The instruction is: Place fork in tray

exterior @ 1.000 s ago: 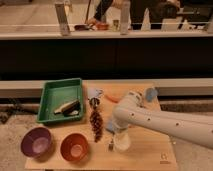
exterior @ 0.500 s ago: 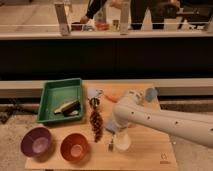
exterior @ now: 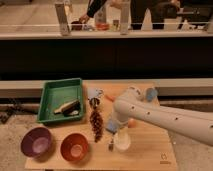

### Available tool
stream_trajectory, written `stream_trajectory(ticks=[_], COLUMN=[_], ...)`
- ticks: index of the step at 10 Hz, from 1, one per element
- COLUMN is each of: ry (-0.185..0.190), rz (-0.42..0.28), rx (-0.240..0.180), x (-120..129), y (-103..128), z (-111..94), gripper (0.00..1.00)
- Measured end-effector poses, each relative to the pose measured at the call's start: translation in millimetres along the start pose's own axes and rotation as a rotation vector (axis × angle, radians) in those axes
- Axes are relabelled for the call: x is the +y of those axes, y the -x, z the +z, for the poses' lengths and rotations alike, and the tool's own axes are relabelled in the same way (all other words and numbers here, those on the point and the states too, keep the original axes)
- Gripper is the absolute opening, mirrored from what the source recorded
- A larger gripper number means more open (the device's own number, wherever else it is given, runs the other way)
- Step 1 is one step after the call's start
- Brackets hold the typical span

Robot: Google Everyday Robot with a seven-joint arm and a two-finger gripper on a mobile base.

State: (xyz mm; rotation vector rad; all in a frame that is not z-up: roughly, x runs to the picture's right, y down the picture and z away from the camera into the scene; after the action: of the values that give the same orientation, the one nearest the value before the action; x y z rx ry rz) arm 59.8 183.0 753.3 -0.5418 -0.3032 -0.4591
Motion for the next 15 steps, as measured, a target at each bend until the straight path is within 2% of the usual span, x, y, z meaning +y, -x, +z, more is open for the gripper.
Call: stream_trajectory(ticks=[2, 4, 5, 6, 7, 9, 11, 13, 15], ry=[-0.004, 0.045, 0.081, 0.122, 0.143, 0.126, 0.081, 0.051, 0.05], rz=[-0.093, -0.203, -0.258, -0.303, -0.338, -0.369, -0.428, -0.532, -0.656], rx=[0.002, 0.021, 0.037, 0.053, 0.057, 0.068, 0.071, 0.053, 0.026], x=[-4, -8, -8, -8, -9, -11, -17, -21, -21], y=[-2, 1, 2, 2, 4, 1, 3, 5, 9], z=[-4, -6, -6, -6, -7, -12, -18, -21, -16], gripper=[0.8, 0.8, 0.8, 0.8, 0.8, 0.8, 0.8, 0.8, 0.8])
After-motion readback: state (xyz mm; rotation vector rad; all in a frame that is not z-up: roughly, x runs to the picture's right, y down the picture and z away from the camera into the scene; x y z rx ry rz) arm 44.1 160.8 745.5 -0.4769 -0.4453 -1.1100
